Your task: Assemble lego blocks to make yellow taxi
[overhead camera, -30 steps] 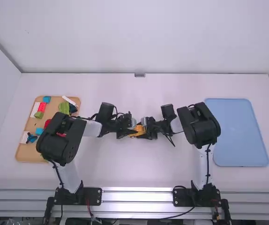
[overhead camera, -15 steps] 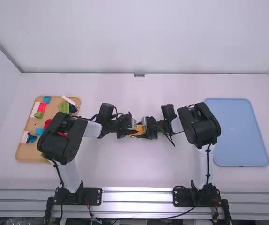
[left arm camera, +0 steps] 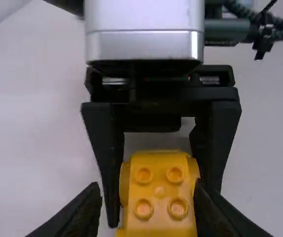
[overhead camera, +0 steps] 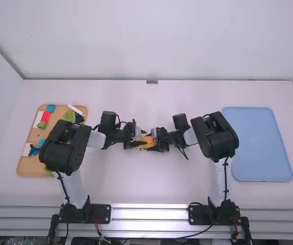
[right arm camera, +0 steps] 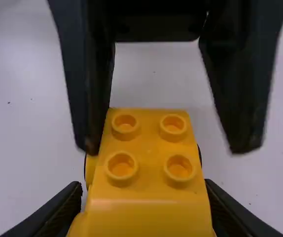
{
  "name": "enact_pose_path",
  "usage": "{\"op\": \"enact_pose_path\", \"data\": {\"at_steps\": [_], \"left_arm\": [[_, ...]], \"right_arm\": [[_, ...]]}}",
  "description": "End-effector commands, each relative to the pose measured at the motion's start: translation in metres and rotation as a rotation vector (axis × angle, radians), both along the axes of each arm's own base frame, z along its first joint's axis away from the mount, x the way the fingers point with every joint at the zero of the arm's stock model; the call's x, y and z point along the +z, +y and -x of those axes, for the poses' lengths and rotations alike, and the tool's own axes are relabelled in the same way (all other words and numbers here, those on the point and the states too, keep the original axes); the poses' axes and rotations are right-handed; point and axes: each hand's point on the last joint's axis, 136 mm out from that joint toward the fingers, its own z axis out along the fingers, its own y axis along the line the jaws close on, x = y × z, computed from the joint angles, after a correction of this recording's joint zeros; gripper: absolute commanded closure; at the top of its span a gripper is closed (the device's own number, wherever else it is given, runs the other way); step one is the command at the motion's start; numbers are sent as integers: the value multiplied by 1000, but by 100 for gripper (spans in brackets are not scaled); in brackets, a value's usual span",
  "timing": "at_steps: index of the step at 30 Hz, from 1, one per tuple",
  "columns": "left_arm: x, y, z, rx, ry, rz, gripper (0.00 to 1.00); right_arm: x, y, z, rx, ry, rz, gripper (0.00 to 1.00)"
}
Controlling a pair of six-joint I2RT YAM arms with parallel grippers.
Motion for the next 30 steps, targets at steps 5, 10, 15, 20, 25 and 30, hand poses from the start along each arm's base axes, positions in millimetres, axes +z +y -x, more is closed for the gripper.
{"op": "enact_pose_path", "data": {"at_steps": [5,10,15,20,25,30], "left_arm": [[11,38,-3,94,-15,34,1],[-3,75,-25,447,106,-80,1],[0,85,-21,524,60,-98,1],[-5,124,-34,840,67,-110,1],[-11,134,-29,902,58,-126,1],[-16,134,-28,910,103,-130,1]], "right_arm": [[-28,-11,-16,-103,-28,152,44],[-15,-31,-50,-238,-115,242,47],[20,-67,-89,-458,-110,295,50],[57,-160,-116,-767,-115,493,49],[90,-253,-116,-1074,-76,629,55],[108,-348,-116,-1393,28,554,46]]}}
